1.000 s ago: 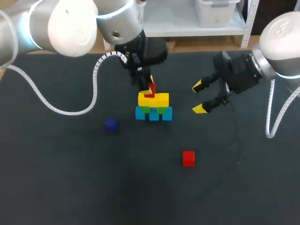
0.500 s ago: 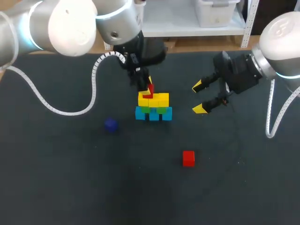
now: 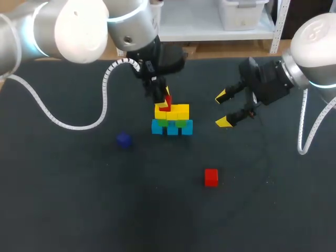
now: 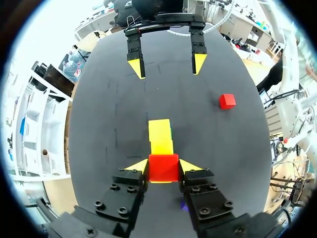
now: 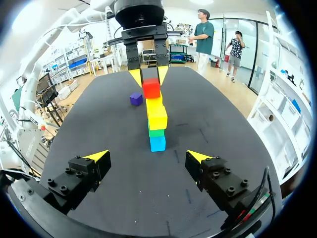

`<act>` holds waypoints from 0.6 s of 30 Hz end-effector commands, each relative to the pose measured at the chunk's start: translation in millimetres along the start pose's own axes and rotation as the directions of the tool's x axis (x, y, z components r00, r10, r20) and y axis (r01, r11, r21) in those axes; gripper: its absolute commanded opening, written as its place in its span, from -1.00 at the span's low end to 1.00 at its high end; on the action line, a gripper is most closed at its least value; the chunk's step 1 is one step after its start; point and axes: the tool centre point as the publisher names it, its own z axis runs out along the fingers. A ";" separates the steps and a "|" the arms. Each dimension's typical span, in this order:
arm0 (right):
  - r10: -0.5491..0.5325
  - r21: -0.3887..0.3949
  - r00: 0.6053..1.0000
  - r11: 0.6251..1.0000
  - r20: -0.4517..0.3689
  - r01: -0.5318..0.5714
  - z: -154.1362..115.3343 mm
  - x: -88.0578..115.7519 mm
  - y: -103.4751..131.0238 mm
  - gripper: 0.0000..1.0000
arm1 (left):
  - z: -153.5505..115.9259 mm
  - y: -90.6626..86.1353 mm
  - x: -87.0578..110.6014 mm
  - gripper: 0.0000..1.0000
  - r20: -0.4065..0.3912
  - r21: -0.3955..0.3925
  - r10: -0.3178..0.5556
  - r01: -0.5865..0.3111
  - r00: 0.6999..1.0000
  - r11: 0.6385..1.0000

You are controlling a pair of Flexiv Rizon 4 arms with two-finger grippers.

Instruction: Place the blue cubes, place green cubes on the blue cubes, place the yellow cubes on the green cubes, then place the red cubes on the yellow cubes, and place purple cube on the red cubes.

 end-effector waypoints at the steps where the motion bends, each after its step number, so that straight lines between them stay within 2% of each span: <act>1: -0.001 0.000 1.000 1.000 0.002 0.001 0.1 0.4 -0.1 1.00 | 1.1 3.5 -0.7 -1.00 0.000 0.007 0.004 -0.004 1.000 1.000; 9: -0.001 0.000 1.000 1.000 0.002 0.001 0.1 0.4 -0.1 1.00 | 1.5 3.8 -0.9 -0.99 -0.001 0.009 0.004 -0.004 1.000 1.000; 12: -0.001 0.000 1.000 1.000 0.002 0.001 0.1 0.4 -0.1 1.00 | 1.7 3.7 -0.8 -0.83 -0.002 0.010 0.004 -0.004 1.000 1.000; 15: -0.001 0.000 1.000 1.000 0.002 0.001 0.1 0.4 -0.1 1.00 | 1.9 3.5 -0.7 -0.77 -0.003 0.012 0.004 -0.004 1.000 1.000; 18: -0.001 0.000 1.000 1.000 0.002 0.001 0.1 0.4 -0.1 1.00 | 2.2 3.2 -0.6 -0.59 -0.004 0.014 0.004 -0.004 1.000 1.000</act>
